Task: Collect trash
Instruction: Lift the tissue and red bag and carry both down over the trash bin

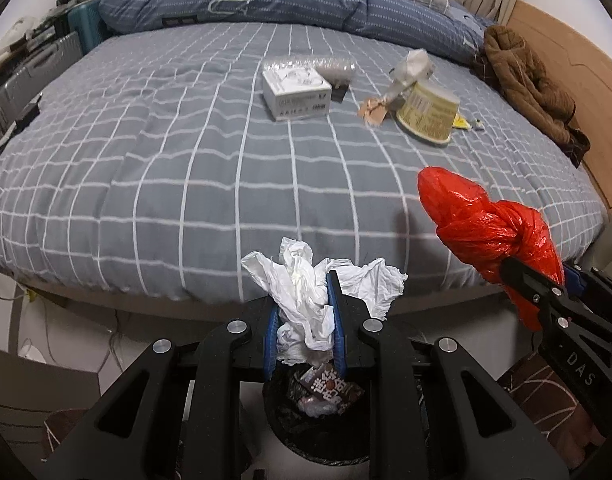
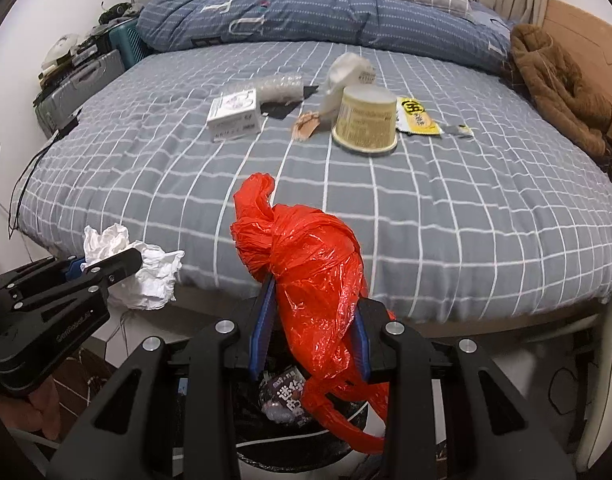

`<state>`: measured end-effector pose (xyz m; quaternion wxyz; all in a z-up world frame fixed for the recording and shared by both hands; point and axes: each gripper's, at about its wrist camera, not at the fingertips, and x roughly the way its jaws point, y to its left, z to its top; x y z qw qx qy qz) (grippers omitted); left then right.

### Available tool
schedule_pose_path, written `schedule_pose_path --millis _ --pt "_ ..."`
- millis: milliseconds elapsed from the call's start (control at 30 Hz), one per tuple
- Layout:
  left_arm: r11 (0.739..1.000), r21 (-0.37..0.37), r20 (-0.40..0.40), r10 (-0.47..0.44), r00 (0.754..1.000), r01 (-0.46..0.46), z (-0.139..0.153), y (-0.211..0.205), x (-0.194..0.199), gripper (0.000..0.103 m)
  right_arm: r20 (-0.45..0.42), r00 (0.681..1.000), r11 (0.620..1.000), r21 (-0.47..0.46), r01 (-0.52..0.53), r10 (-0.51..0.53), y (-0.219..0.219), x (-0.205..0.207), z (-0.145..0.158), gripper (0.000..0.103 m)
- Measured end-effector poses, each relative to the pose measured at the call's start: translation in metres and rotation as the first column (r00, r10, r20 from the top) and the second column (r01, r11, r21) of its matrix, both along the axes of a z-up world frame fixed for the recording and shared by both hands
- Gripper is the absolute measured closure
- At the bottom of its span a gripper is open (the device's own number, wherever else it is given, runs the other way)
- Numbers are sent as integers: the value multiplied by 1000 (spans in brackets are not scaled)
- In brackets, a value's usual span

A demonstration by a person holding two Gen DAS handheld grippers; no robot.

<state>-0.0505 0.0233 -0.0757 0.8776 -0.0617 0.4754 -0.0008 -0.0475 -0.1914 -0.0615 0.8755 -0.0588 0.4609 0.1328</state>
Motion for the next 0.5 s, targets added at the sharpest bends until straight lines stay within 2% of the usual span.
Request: schedule_pose_path --millis 267,500 --pt "1000 4 -41 3 999 -3 -20 10 -11 83 -63 998 1000 1 4 -4 3 -14 -25 71" --pt "1000 -1 -73 -10 997 10 -40 11 -19 82 -136 990 999 2 43 -42 -4 -26 -59 71"
